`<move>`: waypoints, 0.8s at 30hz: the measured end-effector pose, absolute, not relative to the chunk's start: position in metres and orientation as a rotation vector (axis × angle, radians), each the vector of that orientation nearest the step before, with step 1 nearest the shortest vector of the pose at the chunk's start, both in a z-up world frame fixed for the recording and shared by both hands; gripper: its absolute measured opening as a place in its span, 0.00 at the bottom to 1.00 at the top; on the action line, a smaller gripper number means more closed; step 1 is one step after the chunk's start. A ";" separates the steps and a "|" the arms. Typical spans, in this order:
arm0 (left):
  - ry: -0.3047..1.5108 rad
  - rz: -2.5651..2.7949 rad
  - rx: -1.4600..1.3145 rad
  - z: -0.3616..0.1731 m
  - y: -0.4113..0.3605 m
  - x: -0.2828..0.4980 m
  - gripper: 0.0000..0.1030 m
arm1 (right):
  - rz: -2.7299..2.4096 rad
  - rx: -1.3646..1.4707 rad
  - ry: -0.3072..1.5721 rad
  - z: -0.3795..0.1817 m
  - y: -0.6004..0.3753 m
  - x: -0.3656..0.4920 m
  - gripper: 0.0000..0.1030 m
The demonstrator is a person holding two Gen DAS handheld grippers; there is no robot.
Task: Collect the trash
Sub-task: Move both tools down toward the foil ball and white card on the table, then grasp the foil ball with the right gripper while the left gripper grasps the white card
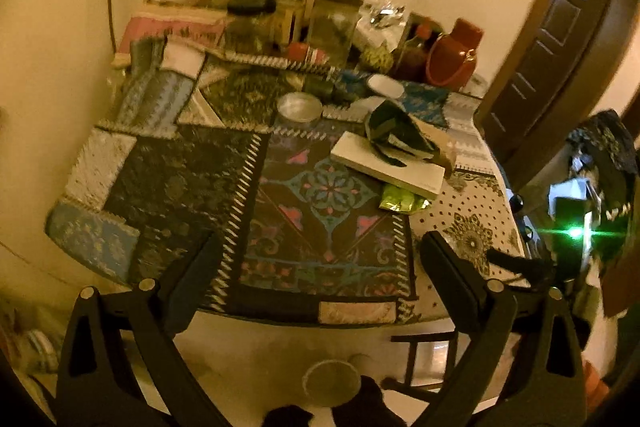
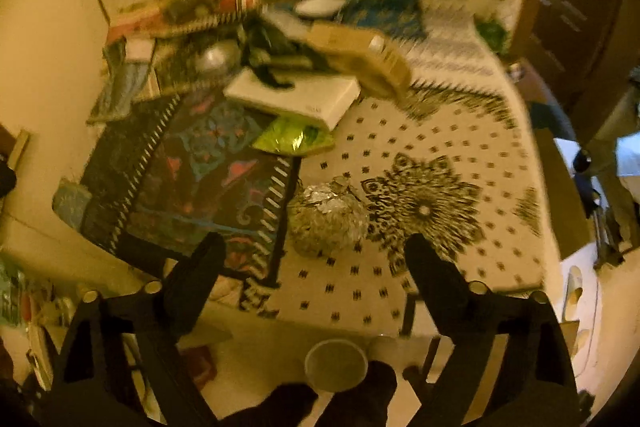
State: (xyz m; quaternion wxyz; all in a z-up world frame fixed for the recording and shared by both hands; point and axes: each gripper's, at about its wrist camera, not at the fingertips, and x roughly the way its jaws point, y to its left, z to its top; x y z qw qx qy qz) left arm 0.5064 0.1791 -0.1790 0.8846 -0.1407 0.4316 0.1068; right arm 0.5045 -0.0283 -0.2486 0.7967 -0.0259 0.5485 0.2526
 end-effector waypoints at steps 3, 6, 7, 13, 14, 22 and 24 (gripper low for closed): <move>0.947 0.235 -0.299 -0.196 0.170 0.531 0.90 | 0.588 -0.109 1.209 -0.264 -0.022 0.515 0.64; 0.990 0.232 -0.311 -0.211 0.160 0.555 0.85 | 0.650 -0.157 1.211 -0.268 -0.021 0.521 0.48; 1.000 0.229 -0.322 -0.215 0.157 0.562 0.84 | 0.662 -0.166 1.197 -0.267 -0.022 0.522 0.48; 1.041 0.210 -0.435 -0.233 0.133 0.615 0.83 | 0.700 -0.184 1.148 -0.249 -0.049 0.538 0.47; 1.046 0.215 -0.444 -0.236 0.128 0.623 0.83 | 0.692 -0.179 1.144 -0.246 -0.058 0.544 0.47; 1.118 0.344 -0.544 -0.269 0.100 0.687 0.83 | 0.627 -0.133 1.131 -0.237 -0.110 0.593 0.47; 1.144 0.393 -0.582 -0.280 0.097 0.698 0.83 | 0.612 -0.119 1.125 -0.236 -0.122 0.602 0.47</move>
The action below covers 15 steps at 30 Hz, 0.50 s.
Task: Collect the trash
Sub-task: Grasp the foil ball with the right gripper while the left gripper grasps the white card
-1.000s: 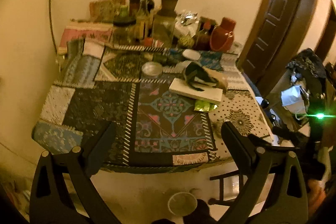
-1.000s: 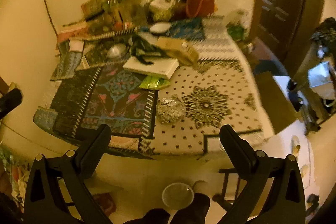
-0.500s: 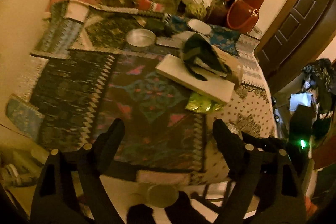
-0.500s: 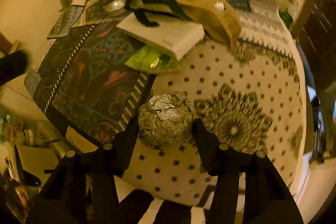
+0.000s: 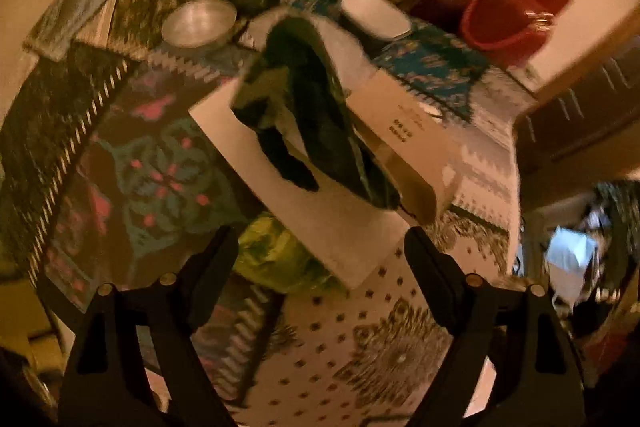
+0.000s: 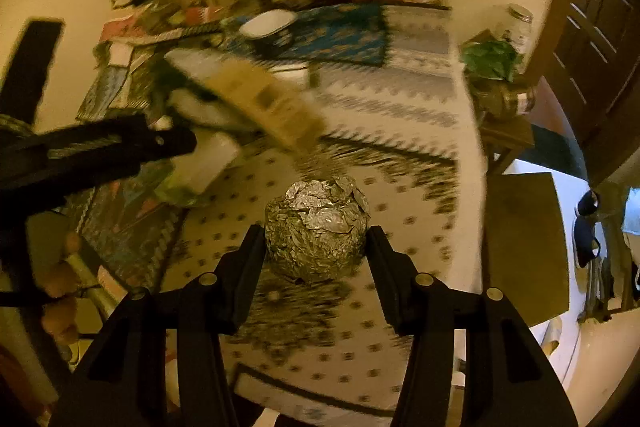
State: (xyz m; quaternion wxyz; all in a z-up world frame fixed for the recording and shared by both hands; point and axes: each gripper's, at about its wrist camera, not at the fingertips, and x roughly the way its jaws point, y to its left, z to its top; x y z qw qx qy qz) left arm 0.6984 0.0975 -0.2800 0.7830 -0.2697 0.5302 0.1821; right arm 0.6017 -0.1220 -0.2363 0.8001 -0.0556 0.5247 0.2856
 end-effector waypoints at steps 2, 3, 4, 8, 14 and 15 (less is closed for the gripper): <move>1.162 0.434 -0.632 -0.291 0.095 0.706 0.83 | 0.605 -0.114 1.121 -0.235 -0.131 0.608 0.47; 1.164 0.449 -0.647 -0.294 0.094 0.708 0.83 | 0.597 -0.114 1.118 -0.236 -0.135 0.612 0.47; 1.165 0.468 -0.658 -0.297 0.093 0.710 0.83 | 0.593 -0.113 1.117 -0.236 -0.138 0.614 0.47; 1.138 0.553 -0.640 -0.302 0.086 0.714 0.83 | 0.584 -0.106 1.125 -0.241 -0.148 0.620 0.47; 1.113 0.651 -0.591 -0.304 0.088 0.714 0.83 | 0.595 -0.105 1.130 -0.244 -0.157 0.621 0.47; 1.108 0.647 -0.595 -0.303 0.090 0.710 0.81 | 0.600 -0.104 1.127 -0.243 -0.156 0.621 0.47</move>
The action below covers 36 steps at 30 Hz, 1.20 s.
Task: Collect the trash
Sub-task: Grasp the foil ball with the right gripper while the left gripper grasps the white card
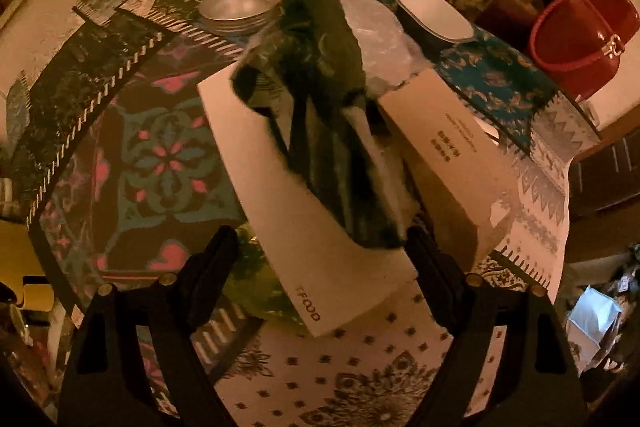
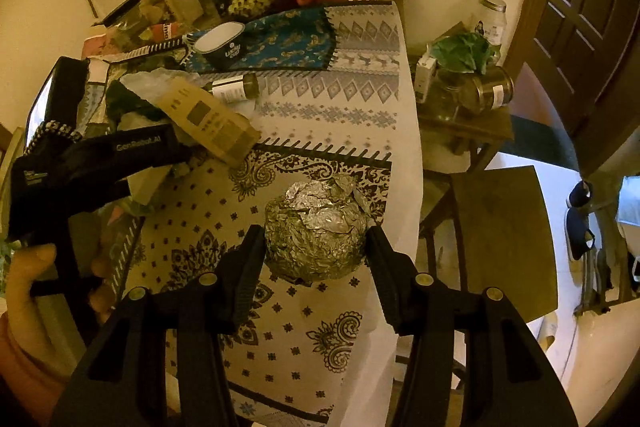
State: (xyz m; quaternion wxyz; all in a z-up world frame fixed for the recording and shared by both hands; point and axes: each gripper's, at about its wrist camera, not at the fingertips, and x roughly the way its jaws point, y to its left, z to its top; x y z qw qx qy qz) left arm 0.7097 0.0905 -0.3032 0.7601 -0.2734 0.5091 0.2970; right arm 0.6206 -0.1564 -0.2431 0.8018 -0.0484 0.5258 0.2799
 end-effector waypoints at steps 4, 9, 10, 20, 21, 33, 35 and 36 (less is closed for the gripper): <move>1.115 0.616 -0.577 -0.300 0.101 0.692 0.60 | 0.620 -0.098 1.119 -0.242 -0.156 0.618 0.47; 1.111 0.582 -0.587 -0.295 0.117 0.659 0.53 | 0.657 -0.098 1.108 -0.239 -0.147 0.613 0.47; 1.111 0.582 -0.591 -0.295 0.122 0.651 0.52 | 0.664 -0.100 1.105 -0.238 -0.145 0.612 0.47; 1.127 0.550 -0.498 -0.286 0.140 0.592 0.50 | 0.719 -0.125 1.096 -0.237 -0.132 0.599 0.47; 1.144 0.553 -0.483 -0.288 0.142 0.588 0.50 | 0.723 -0.127 1.096 -0.237 -0.131 0.598 0.47; 1.165 0.672 -0.463 -0.309 0.165 0.578 0.60 | 0.756 -0.141 1.068 -0.230 -0.117 0.585 0.47; 1.138 0.667 -0.453 -0.310 0.164 0.581 0.60 | 0.755 -0.139 1.062 -0.227 -0.115 0.581 0.47; 1.130 0.658 -0.446 -0.310 0.164 0.581 0.58 | 0.754 -0.137 1.059 -0.226 -0.114 0.579 0.47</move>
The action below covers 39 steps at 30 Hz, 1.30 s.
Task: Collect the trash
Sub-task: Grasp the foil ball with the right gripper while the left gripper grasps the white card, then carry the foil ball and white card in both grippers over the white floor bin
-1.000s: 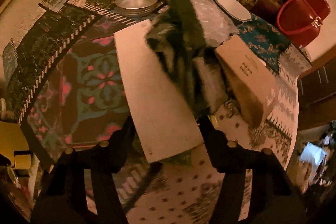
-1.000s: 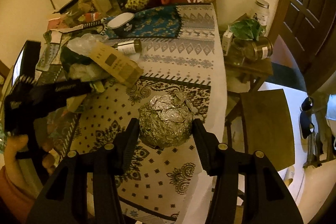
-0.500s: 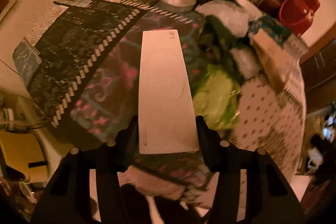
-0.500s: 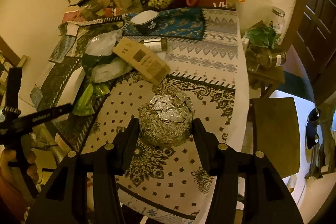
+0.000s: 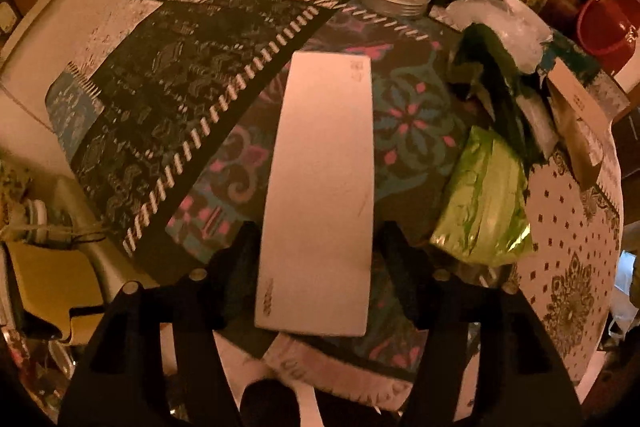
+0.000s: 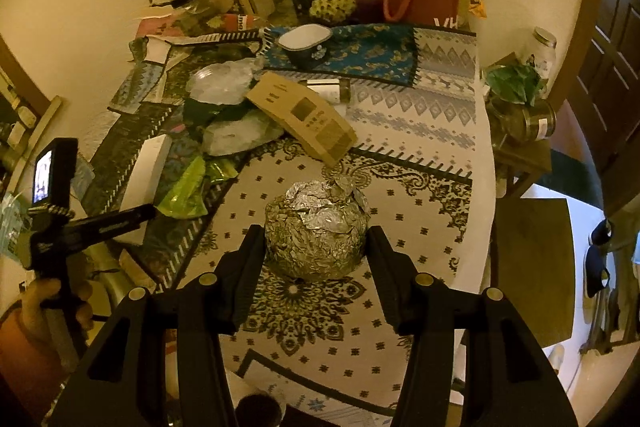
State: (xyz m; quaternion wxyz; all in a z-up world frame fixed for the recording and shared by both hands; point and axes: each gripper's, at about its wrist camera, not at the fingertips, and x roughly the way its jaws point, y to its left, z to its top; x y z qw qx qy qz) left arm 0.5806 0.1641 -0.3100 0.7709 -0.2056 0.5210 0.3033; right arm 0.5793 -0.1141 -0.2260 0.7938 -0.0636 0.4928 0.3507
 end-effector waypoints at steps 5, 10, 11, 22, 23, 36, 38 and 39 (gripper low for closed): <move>1.134 0.570 -0.403 -0.309 0.165 0.586 0.49 | 0.741 -0.117 1.035 -0.213 -0.110 0.565 0.47; 1.074 0.490 -0.392 -0.283 0.168 0.558 0.49 | 0.717 -0.110 0.988 -0.193 -0.104 0.537 0.47; 1.048 0.465 -0.394 -0.272 0.169 0.548 0.49 | 0.710 -0.107 0.976 -0.188 -0.102 0.529 0.47; 0.814 0.227 -0.279 -0.163 0.160 0.417 0.49 | 0.588 -0.028 0.816 -0.133 -0.095 0.401 0.47; 0.789 0.202 -0.268 -0.153 0.159 0.398 0.49 | 0.576 -0.021 0.801 -0.129 -0.094 0.388 0.47; 0.705 -0.031 -0.174 -0.101 0.138 0.270 0.49 | 0.475 0.012 0.712 -0.090 -0.094 0.248 0.47; 0.718 -0.054 -0.173 -0.102 0.133 0.262 0.49 | 0.465 0.017 0.723 -0.089 -0.098 0.241 0.47; 0.727 -0.063 -0.176 -0.104 0.131 0.259 0.49 | 0.461 0.018 0.728 -0.090 -0.100 0.239 0.47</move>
